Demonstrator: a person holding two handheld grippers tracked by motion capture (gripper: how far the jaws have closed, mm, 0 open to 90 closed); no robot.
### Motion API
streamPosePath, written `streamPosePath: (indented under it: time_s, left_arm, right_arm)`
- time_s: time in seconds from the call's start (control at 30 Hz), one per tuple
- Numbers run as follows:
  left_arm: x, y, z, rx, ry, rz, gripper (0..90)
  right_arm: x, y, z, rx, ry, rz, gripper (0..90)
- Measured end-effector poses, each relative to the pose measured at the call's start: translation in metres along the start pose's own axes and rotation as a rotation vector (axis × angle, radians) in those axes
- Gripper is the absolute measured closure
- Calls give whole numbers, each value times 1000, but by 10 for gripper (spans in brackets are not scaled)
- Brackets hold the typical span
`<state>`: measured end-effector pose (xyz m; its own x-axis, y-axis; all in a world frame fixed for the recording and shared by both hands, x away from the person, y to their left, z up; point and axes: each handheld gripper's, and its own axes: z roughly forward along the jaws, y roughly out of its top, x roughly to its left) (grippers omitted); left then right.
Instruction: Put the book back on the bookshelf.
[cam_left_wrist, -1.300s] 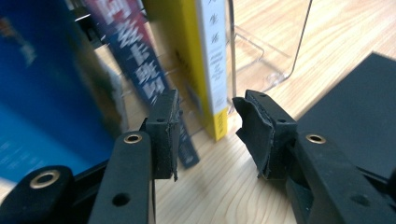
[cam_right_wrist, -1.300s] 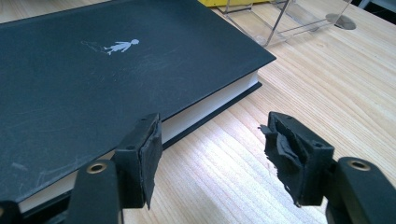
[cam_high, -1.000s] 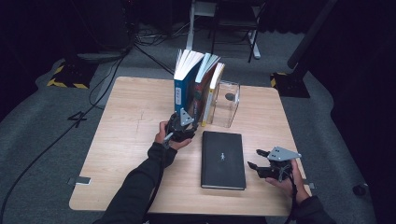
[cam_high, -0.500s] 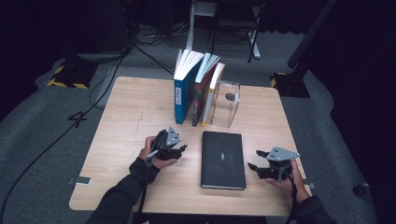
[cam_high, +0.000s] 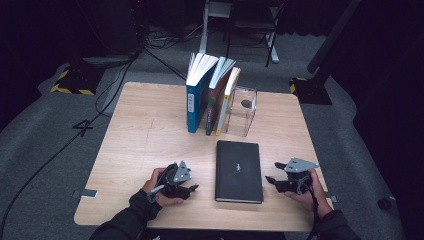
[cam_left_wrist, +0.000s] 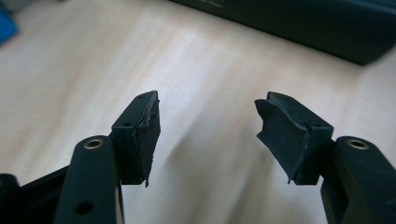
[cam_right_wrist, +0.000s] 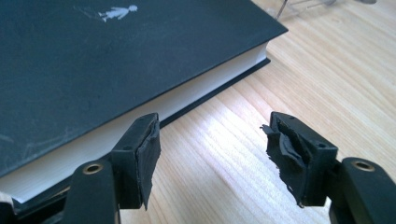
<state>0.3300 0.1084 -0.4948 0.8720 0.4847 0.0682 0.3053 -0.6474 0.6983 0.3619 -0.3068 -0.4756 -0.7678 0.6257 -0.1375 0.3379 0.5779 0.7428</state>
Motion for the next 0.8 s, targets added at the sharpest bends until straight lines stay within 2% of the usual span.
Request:
streamPosePath:
  time_s: [0.1,0.2,0.33,0.53,0.6,0.7,0.8]
  left_arm:
    - [-7,-4,-2,9,-25,7,356]
    - [-13,-9,-3,5,-60,-11,351]
    - [-14,-11,-1,-3,-82,-25,337]
    - [-13,-9,3,-6,-89,-23,275]
    - [-12,-9,3,-5,-89,-22,254]
    - [-12,-9,4,-2,-91,-21,242]
    - [-11,-9,4,-2,-94,-21,240]
  right_arm:
    - [0,-1,1,12,7,-8,352]
    - [-1,-3,2,27,18,-14,352]
    - [-2,-8,5,56,47,-19,352]
    - [3,-11,9,71,143,-60,350]
    - [7,-10,9,64,196,-82,348]
    - [15,-9,11,76,247,-133,348]
    - [21,-8,12,68,289,-161,354]
